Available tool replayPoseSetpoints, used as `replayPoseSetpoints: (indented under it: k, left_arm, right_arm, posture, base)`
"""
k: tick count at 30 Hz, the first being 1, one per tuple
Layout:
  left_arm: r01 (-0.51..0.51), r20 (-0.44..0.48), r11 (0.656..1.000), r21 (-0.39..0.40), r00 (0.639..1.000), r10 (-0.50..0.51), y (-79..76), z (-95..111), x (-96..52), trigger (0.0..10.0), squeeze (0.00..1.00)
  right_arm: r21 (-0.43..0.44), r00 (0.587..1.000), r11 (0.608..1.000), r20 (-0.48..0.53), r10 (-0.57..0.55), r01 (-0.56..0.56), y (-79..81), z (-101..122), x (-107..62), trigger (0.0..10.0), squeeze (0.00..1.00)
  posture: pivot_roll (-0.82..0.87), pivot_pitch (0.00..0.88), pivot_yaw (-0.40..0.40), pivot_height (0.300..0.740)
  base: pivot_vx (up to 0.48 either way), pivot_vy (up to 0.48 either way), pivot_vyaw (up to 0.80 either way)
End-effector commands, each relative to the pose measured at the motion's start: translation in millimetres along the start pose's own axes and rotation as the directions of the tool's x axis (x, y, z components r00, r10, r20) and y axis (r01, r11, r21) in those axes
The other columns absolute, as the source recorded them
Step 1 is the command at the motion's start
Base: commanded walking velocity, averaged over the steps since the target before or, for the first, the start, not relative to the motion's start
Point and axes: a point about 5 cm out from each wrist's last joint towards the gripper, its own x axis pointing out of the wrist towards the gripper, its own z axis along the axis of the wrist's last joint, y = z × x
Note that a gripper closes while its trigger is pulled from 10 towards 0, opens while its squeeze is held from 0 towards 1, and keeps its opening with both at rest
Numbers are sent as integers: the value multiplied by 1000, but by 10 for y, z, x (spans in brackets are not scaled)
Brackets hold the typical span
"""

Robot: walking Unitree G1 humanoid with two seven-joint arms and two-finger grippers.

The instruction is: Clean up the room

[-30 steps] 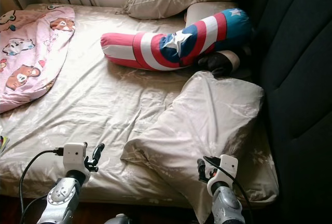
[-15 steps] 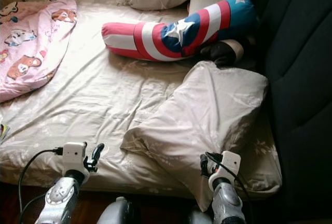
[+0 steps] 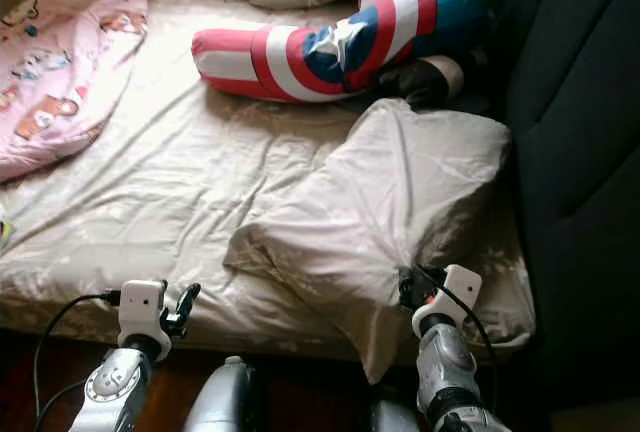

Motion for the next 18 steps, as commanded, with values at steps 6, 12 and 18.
replayPoseSetpoints:
  k: [6, 12, 18]
  left_arm:
    - [-2, -15, 1000, 9, 1000, 2, 47, -5, -19, 10000, 0]
    - [4, -16, 1000, 19, 1000, -4, 58, 3, -37, 10000, 0]
    - [15, -2, 999, 38, 1000, -15, 99, 38, -89, 10000, 0]
  right_arm:
    - [21, 999, 1000, -43, 23, -22, 38, -27, 16, 10000, 0]
    - [-20, 988, 999, -147, 45, -49, 60, -172, -15, 10000, 0]
    - [-58, 975, 997, -215, 46, -60, 84, -261, -33, 10000, 0]
  posture:
    - [124, 198, 29, 652]
    - [147, 210, 41, 652]
    - [174, 231, 56, 652]
  base:
    - [0, 0, 0]
    - [0, 0, 0]
    - [0, 0, 0]
